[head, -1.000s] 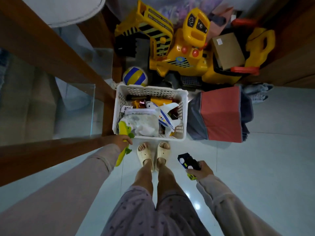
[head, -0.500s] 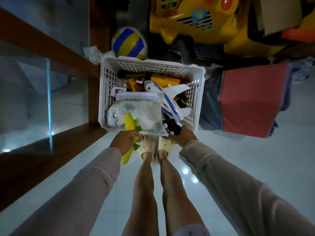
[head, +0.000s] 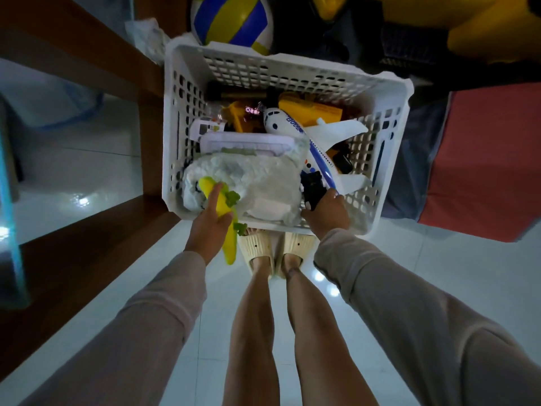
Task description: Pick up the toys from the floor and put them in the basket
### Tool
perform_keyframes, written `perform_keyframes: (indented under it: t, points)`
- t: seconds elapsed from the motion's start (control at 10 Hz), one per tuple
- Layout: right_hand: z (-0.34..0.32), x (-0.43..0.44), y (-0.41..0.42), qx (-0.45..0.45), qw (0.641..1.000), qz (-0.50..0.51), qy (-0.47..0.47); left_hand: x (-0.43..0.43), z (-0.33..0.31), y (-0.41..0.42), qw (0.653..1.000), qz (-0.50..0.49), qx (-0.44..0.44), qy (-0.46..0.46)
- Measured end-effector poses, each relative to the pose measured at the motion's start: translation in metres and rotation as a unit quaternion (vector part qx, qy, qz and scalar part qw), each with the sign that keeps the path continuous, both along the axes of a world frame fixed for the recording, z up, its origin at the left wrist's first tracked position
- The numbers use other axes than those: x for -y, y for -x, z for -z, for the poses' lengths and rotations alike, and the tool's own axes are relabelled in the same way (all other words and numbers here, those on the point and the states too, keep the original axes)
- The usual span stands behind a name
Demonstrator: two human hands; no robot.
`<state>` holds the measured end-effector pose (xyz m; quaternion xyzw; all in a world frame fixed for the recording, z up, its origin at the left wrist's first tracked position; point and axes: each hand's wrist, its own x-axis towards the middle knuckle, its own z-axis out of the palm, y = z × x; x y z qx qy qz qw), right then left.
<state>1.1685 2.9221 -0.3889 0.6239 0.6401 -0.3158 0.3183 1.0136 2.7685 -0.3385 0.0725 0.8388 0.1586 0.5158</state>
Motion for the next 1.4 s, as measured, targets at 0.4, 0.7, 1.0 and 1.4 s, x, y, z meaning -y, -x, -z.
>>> perform_keyframes:
  t: [0.4,0.7,1.0,1.4]
  points:
    - [-0.034,0.000,-0.005,-0.046,0.978,-0.105,0.177,0.007,-0.008,0.004,0.984,-0.149,0.094,0.028]
    - [-0.066,-0.002,-0.035,-0.061,0.974,-0.047,0.212,-0.004,0.016,0.000,0.931,-0.363,0.041,-0.017]
    - [-0.050,0.002,-0.059,-0.050,0.976,-0.007,0.214,-0.011,0.056,-0.010,0.977,-0.211,0.020,0.031]
    - [-0.113,-0.013,-0.042,-0.149,0.945,0.184,0.227,0.015,-0.016,0.001,1.000,0.005,0.019,0.017]
